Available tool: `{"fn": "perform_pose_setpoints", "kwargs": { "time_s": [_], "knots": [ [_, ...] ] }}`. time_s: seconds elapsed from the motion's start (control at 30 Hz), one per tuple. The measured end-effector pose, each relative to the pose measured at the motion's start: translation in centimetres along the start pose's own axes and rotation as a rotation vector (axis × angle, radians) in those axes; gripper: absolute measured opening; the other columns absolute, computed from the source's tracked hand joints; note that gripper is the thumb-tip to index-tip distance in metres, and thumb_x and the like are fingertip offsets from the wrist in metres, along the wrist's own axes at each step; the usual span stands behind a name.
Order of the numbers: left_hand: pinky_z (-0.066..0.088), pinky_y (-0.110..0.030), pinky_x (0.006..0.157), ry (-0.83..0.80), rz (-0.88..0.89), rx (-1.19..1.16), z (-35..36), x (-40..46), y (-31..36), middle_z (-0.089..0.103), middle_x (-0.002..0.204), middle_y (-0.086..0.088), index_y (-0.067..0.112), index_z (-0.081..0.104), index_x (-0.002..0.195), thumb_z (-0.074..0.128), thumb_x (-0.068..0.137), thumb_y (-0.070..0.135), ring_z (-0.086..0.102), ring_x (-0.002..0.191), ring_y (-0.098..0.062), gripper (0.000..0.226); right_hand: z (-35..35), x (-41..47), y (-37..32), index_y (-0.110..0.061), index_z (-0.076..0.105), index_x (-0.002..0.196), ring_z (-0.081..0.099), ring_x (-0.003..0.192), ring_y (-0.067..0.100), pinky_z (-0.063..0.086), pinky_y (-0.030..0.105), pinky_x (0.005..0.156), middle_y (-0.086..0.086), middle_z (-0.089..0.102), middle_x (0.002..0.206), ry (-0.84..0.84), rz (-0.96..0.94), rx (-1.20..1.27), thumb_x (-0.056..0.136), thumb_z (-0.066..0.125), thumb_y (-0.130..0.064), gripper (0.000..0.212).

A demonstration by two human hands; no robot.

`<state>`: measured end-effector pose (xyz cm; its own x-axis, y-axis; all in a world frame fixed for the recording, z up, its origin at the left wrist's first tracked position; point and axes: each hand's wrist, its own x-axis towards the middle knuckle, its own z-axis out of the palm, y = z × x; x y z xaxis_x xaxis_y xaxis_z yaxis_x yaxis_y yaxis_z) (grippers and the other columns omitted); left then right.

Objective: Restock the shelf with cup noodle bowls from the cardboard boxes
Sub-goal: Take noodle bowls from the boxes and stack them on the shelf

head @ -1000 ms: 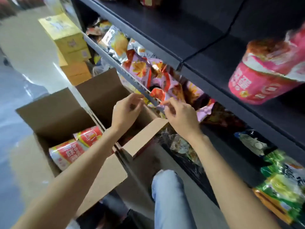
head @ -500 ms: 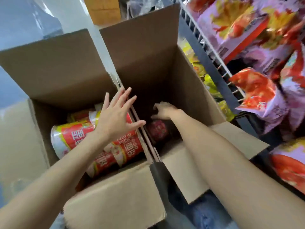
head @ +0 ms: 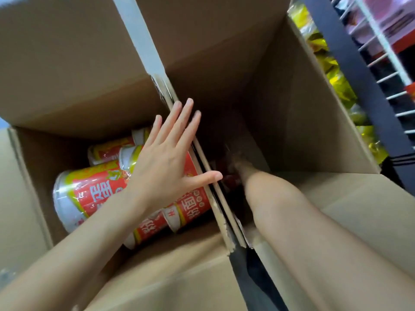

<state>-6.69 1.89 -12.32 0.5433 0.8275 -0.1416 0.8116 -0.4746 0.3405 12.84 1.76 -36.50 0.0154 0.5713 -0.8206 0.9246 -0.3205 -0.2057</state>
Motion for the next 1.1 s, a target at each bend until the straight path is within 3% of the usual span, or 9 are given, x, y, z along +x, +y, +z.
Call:
{"fn": "perform_pose_setpoints", "kwargs": {
  "time_s": [0.2,0.3,0.43,0.63,0.73,0.83,0.93,1.0,1.1],
  "knots": [
    [-0.004,-0.037,0.119,-0.006,-0.002,-0.003,0.0,0.2,0.1,-0.006,0.161,0.001,0.015,0.011,0.154,0.031,0.076,0.082,-0.011,0.148,-0.014,0.104,-4.1,-2.7,0.0,-0.029,0.010,0.151,0.011,0.141,0.047,0.029,0.053,0.109,0.023,0.000,0.157,-0.044,0.125,0.045,0.083,0.066,-0.048,0.091],
    [-0.007,-0.038,0.118,-0.041,-0.026,0.005,-0.2,0.3,0.2,-0.008,0.161,0.002,0.016,0.009,0.154,0.029,0.074,0.084,-0.014,0.147,-0.013,0.107,-8.5,-7.0,-0.2,-0.028,0.018,0.148,0.016,0.137,0.050,0.030,0.058,0.106,0.024,0.007,0.154,0.110,0.159,0.163,0.073,0.072,-0.054,0.097],
    [-0.008,-0.045,0.119,-0.055,-0.092,-0.059,-1.6,-0.2,1.4,-0.004,0.162,0.000,0.014,0.012,0.154,0.049,0.076,0.078,-0.010,0.148,-0.013,0.107,-13.3,-15.1,-0.2,-0.031,0.031,0.140,0.035,0.129,0.040,0.033,0.045,0.106,0.021,0.029,0.143,0.392,0.130,0.468,0.067,0.075,-0.056,0.088],
    [0.017,-0.022,0.114,-0.074,-0.273,-0.860,-7.2,-4.7,9.2,0.000,0.162,0.003,0.019,-0.001,0.154,0.074,0.060,0.054,0.012,0.147,-0.012,0.125,-15.0,-34.2,0.9,-0.030,0.044,0.124,0.055,0.108,0.014,0.050,0.034,0.079,-0.010,0.055,0.121,0.478,-0.127,1.352,0.064,0.075,-0.043,0.068],
    [0.024,-0.020,0.114,-0.054,-0.134,-1.045,-10.0,-7.5,13.7,0.014,0.159,0.009,0.019,-0.003,0.154,0.081,0.059,0.036,0.026,0.141,-0.005,0.128,-13.5,-43.2,1.6,-0.035,0.051,0.110,0.060,0.105,0.020,0.054,0.042,0.075,-0.006,0.061,0.114,0.508,-0.232,1.521,0.055,0.072,-0.052,0.061],
    [0.033,-0.023,0.108,0.040,0.037,-1.122,-12.9,-9.9,18.2,0.025,0.147,0.028,0.028,0.000,0.153,0.089,0.061,0.026,0.041,0.124,0.014,0.128,-11.8,-50.9,1.9,-0.031,0.053,0.114,0.064,0.095,0.023,0.055,0.049,0.082,-0.005,0.063,0.105,0.530,-0.346,1.577,0.050,0.075,-0.061,0.074],
    [0.044,-0.024,0.102,0.138,0.142,-1.189,-16.2,-12.5,22.5,0.029,0.136,0.043,0.043,0.003,0.149,0.088,0.056,0.043,0.042,0.126,0.011,0.126,-10.2,-57.5,2.4,-0.030,0.045,0.132,0.061,0.106,0.017,0.053,0.044,0.092,-0.003,0.060,0.116,0.616,-0.506,1.421,0.055,0.081,-0.061,0.090],
    [0.046,-0.020,0.100,0.187,0.224,-1.202,-18.4,-14.0,25.0,0.029,0.143,0.035,0.041,0.003,0.150,0.087,0.056,0.043,0.038,0.133,0.004,0.126,-9.4,-61.4,3.2,-0.034,0.044,0.134,0.055,0.119,0.012,0.049,0.035,0.099,-0.002,0.055,0.129,0.749,-0.514,1.236,0.064,0.085,-0.043,0.082],
    [0.046,-0.019,0.098,0.213,0.361,-1.220,-21.5,-15.3,29.5,0.032,0.149,0.019,0.031,0.005,0.153,0.086,0.053,0.054,0.039,0.134,0.000,0.130,-9.1,-66.7,4.6,-0.035,0.044,0.133,0.047,0.120,-0.004,0.043,0.006,0.089,-0.007,0.048,0.134,1.013,-0.469,1.070,0.070,0.082,-0.026,0.074]
  ]
}}
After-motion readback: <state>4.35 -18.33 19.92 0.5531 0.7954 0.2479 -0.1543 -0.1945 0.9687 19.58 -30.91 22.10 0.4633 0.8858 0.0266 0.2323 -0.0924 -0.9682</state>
